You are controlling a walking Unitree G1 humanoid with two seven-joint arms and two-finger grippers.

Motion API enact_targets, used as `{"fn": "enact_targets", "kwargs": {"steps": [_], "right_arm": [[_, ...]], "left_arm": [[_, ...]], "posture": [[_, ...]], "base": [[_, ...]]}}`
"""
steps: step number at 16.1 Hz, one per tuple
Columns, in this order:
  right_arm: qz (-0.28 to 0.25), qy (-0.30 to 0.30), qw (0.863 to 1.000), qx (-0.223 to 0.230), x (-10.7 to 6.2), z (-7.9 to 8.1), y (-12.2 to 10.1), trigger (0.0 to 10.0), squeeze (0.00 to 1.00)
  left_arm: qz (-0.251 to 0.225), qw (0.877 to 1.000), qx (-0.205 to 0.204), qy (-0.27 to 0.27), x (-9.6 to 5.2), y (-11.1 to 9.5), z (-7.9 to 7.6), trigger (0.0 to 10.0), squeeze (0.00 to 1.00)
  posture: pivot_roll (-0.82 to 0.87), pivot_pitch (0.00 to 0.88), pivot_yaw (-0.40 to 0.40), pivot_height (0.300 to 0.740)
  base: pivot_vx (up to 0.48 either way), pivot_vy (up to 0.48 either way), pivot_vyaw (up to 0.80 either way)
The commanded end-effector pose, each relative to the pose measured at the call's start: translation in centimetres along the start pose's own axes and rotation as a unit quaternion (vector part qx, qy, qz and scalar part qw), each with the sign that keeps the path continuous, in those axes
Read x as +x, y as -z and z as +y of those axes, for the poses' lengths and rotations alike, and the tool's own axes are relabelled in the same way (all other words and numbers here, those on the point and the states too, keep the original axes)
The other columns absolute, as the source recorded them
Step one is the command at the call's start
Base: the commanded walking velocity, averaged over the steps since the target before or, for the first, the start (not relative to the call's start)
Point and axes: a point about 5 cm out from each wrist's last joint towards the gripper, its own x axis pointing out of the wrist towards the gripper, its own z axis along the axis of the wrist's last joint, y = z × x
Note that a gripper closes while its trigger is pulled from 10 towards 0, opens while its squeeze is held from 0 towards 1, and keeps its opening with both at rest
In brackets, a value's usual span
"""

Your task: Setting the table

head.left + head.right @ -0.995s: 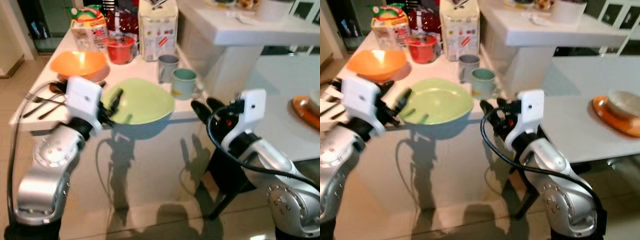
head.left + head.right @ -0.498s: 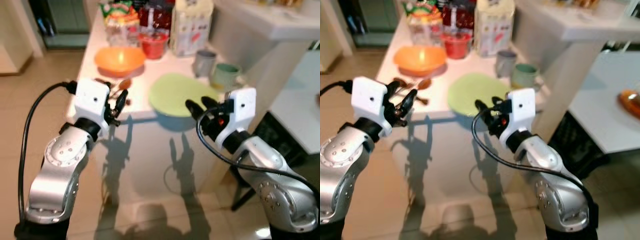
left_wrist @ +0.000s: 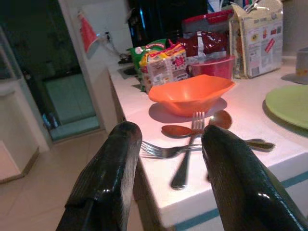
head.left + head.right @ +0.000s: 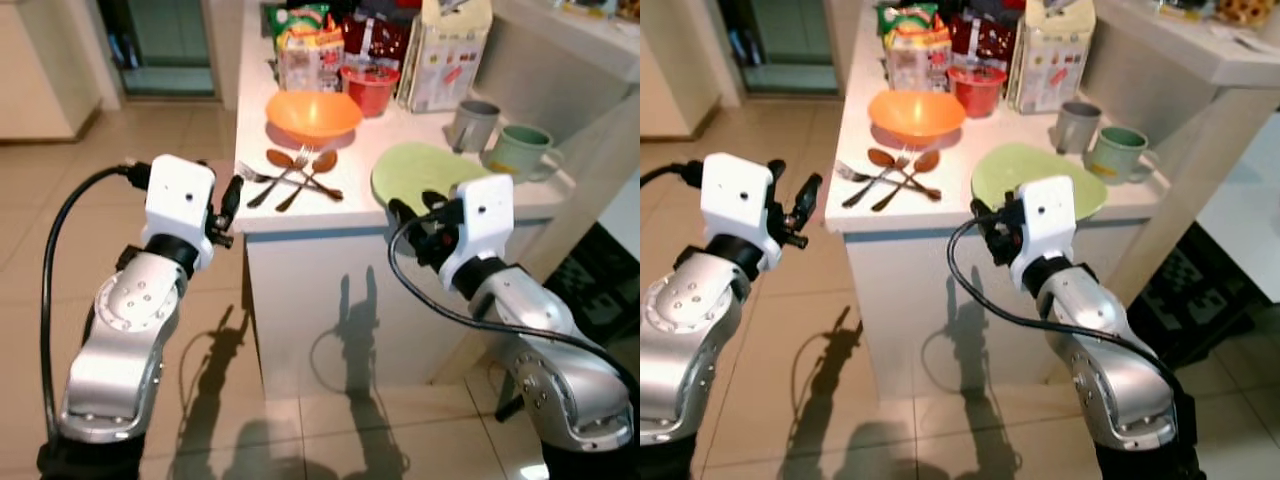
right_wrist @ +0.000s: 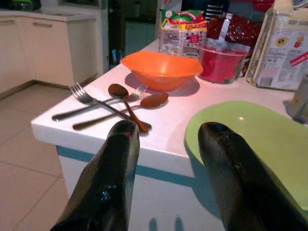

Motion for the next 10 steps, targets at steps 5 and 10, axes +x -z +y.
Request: {"fn": "enact_targets", "kwargs": {"steps": [5,10], "right_arm": [[0.007,0.001,1.000,-0.026,0.8,-0.5,0.3,10.0,0.00],[-0.001,0.008,0.999,-0.044,1.3,-1.5,-0.1,10.0,0.00]], "left_arm": [[0.007,1.000,0.016,0.001,0.0,0.6,-0.5,10.0,0.00],[0.002,1.000,0.012,0.023,0.1,0.4,-1.3,10.0,0.00]], "posture": [[-0.01,0.000,-0.031,0.740],[-0.01,0.000,-0.023,0.740]], "base": [[0.000,0.000,0.43],[0.227,0.000,0.80]]}}
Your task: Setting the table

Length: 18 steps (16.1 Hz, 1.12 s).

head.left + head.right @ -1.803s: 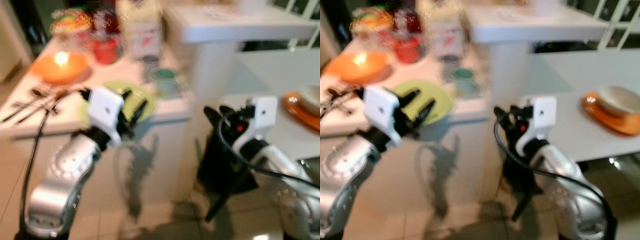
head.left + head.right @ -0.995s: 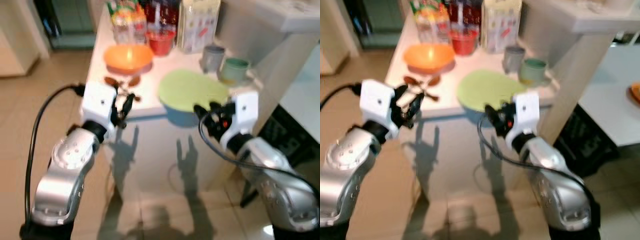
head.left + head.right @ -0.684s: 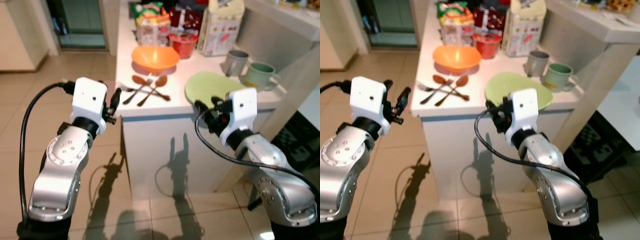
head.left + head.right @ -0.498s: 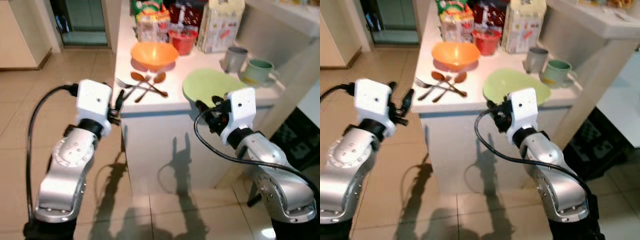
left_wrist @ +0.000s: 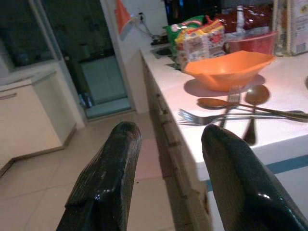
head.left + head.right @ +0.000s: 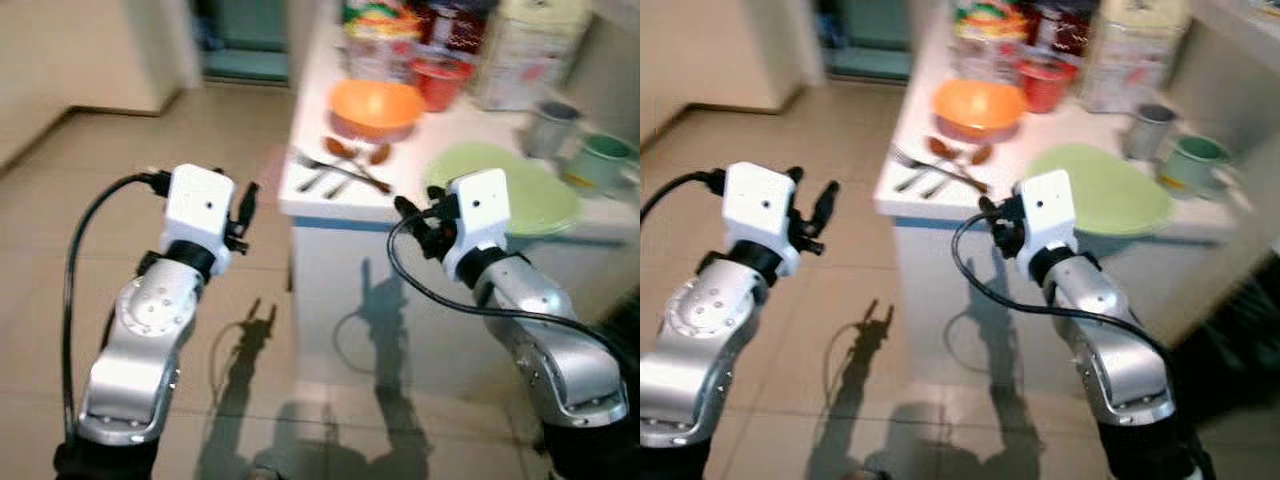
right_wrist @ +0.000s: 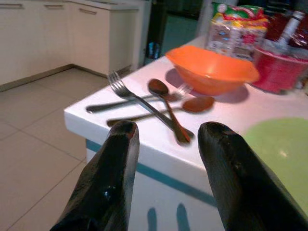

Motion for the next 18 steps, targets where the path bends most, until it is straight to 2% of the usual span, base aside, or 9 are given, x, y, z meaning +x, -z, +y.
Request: {"fn": "enact_targets", "kwargs": {"steps": [1,6,8,12,14,18], "right_arm": [[-0.014,0.003,1.000,-0.004,0.3,-0.3,-0.6,10.0,0.00],[-0.017,0.000,1.000,-0.014,0.5,-0.8,-0.7,10.0,0.00],[-0.023,0.018,1.000,0.001,0.5,-1.9,-1.1,10.0,0.00],[-0.020,0.000,1.000,-0.018,0.2,-2.7,-1.4,10.0,0.00],[-0.010,-0.004,1.000,-0.008,-0.2,-4.6,-1.7,10.0,0.00],[0.032,-0.043,0.998,-0.029,-0.2,-6.1,-1.4,10.0,0.00]], "left_arm": [[0.001,1.000,0.006,0.003,0.1,0.0,0.1,10.0,0.00],[0.001,1.000,0.005,0.007,0.1,0.0,-0.1,10.0,0.00],[0.000,1.000,0.002,0.017,-0.1,0.1,-0.3,10.0,0.00],[-0.008,0.999,-0.004,0.031,-0.1,-0.1,-0.8,10.0,0.00],[-0.018,0.997,-0.007,0.078,-0.5,-0.3,-1.7,10.0,0.00],[-0.027,0.992,-0.013,0.122,-1.0,-0.5,-2.3,10.0,0.00]], "posture": [[-0.01,0.000,-0.023,0.740],[-0.01,0.000,-0.025,0.740],[-0.01,0.000,-0.028,0.740],[-0.01,0.000,-0.030,0.740],[-0.02,0.000,-0.029,0.740],[-0.01,0.000,-0.035,0.740]], "base": [[0.311,0.000,0.80],[0.316,0.000,0.80],[0.309,0.000,0.00],[0.229,0.000,0.00],[0.000,0.000,0.00],[0.000,0.000,0.00]]}}
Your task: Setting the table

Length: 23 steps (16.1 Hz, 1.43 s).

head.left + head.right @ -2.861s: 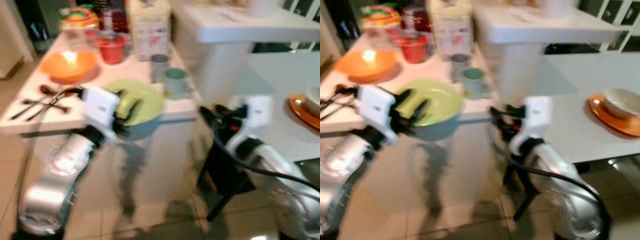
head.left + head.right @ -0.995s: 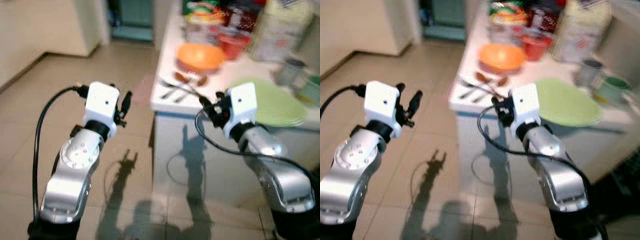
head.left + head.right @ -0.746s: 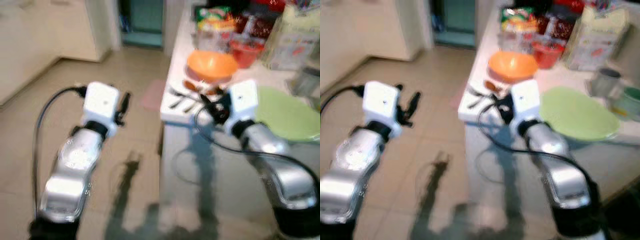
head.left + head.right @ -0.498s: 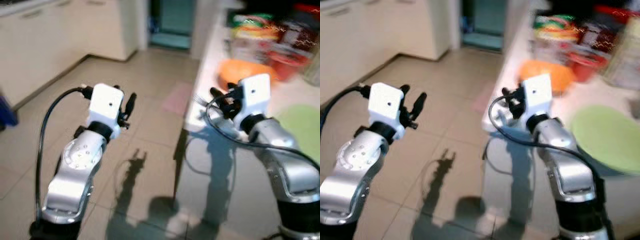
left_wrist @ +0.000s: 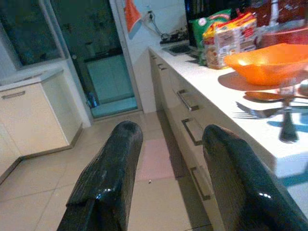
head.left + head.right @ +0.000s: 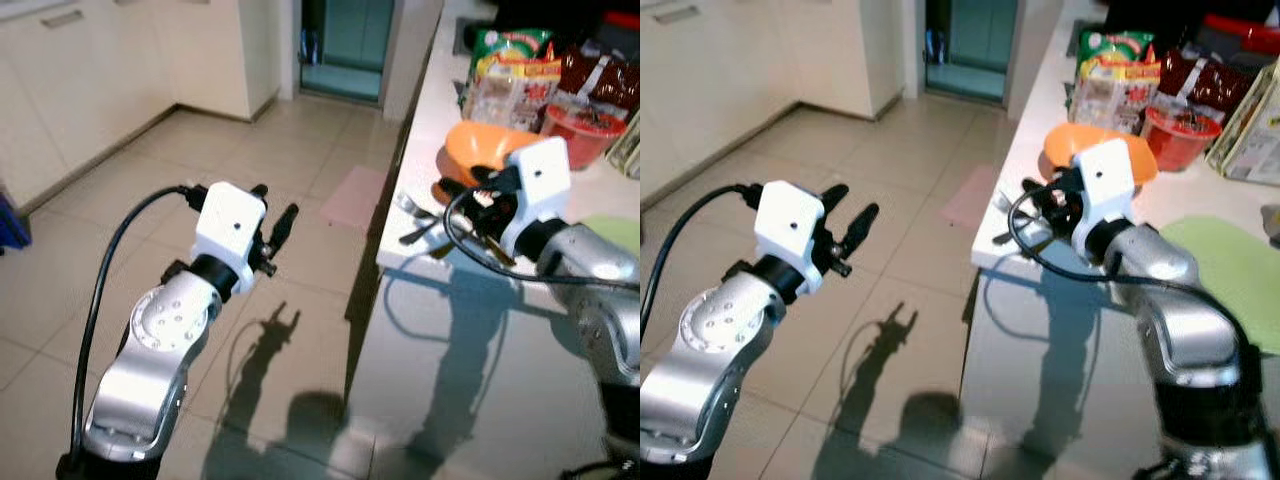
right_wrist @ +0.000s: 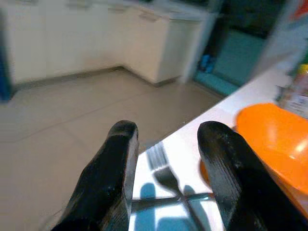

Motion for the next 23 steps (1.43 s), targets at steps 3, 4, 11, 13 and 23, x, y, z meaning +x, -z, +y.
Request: {"fn": "enact_targets", "kwargs": {"steps": [3,4,11,13,23], "right_arm": [[0.039,-0.052,0.998,0.013,0.5,-1.2,1.0,10.0,1.00],[0.046,-0.072,0.996,0.034,1.1,-1.9,1.5,10.0,1.00],[0.105,-0.117,0.987,0.043,4.7,-4.7,2.9,10.0,1.00],[0.133,-0.135,0.982,0.020,5.5,-4.7,3.2,10.0,0.00],[0.147,-0.100,0.984,-0.010,7.1,-4.6,3.4,10.0,0.00]], "left_arm": [[-0.004,0.999,0.001,0.047,-0.7,-0.3,-0.6,10.0,0.00],[-0.001,0.997,-0.005,0.075,-0.9,-0.3,-1.1,10.0,0.00],[0.004,0.994,-0.014,0.110,-1.1,-0.4,-1.9,10.0,0.00],[0.011,0.993,-0.013,0.119,-1.2,-0.5,-2.1,10.0,0.00],[0.017,0.992,-0.011,0.122,-1.4,-0.6,-2.1,10.0,0.00]], "posture": [[-0.01,0.000,-0.042,0.740],[-0.01,0.000,-0.036,0.740],[0.00,0.000,-0.040,0.740],[0.01,0.000,-0.045,0.740],[0.02,0.000,-0.043,0.740]], "base": [[0.000,0.000,0.00],[0.000,0.000,0.00],[0.000,0.000,0.00],[0.000,0.000,0.00],[0.000,0.000,0.00]]}}
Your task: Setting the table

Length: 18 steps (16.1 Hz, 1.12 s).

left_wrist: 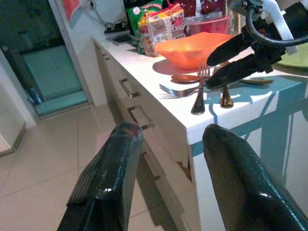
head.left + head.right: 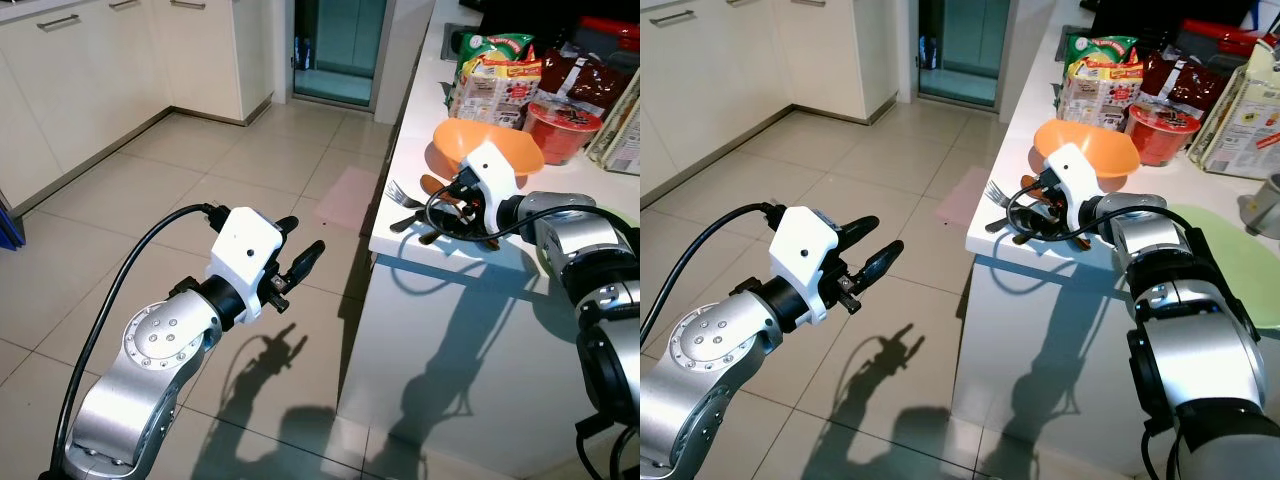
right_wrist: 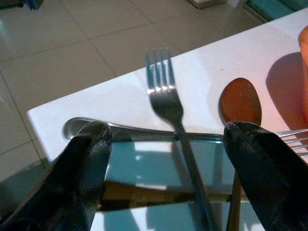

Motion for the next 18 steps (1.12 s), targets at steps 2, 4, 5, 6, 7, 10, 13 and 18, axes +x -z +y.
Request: {"fn": "enact_targets", "kwargs": {"steps": [2,4,5,6,7,10,13,18], "right_arm": [[-0.011,0.013,1.000,0.000,-0.3,-0.6,-1.3,10.0,0.00],[-0.001,0.003,1.000,0.001,-0.5,-0.8,-1.9,10.0,0.00],[0.002,0.000,1.000,-0.001,-0.5,-0.8,-2.3,10.0,0.00],[0.003,-0.002,1.000,-0.003,-0.6,-0.9,-2.6,10.0,0.00],[0.004,-0.003,1.000,-0.004,-0.6,-0.9,-2.7,10.0,0.00],[0.019,-0.005,1.000,-0.007,-1.0,-1.2,-3.2,10.0,0.00],[0.033,-0.002,0.999,-0.006,-1.3,-1.4,-3.4,10.0,0.00],[0.039,0.000,0.999,0.000,-1.7,-1.8,-3.9,10.0,0.00]], "left_arm": [[-0.013,0.999,0.010,0.027,0.3,-1.1,-0.3,10.0,0.00],[-0.018,0.999,0.015,0.037,0.8,-1.7,0.1,10.0,0.00],[-0.022,0.999,0.017,0.042,0.9,-2.1,0.3,10.0,0.00],[-0.024,0.999,0.018,0.046,0.9,-2.4,0.4,10.0,0.00],[-0.026,0.998,0.018,0.047,0.9,-2.5,0.4,10.0,0.00],[-0.039,0.997,0.007,0.060,0.8,-3.5,0.7,10.0,0.00],[-0.038,0.997,0.001,0.071,0.7,-3.7,0.7,10.0,0.00],[-0.035,0.996,-0.005,0.079,0.6,-4.0,0.8,10.0,0.00]], "posture": [[0.02,0.019,-0.038,0.740],[0.02,0.073,-0.033,0.740],[0.02,0.091,-0.032,0.740],[0.02,0.102,-0.032,0.740],[0.02,0.102,-0.032,0.740],[0.01,0.135,-0.026,0.740],[0.01,0.147,-0.028,0.740],[0.01,0.153,-0.032,0.740]], "base": [[0.000,0.000,0.00],[0.000,0.000,0.00],[0.000,0.000,0.00],[0.000,0.000,0.00],[0.000,0.000,0.00],[0.000,0.000,0.00],[0.000,0.000,0.00],[0.000,0.000,0.00]]}}
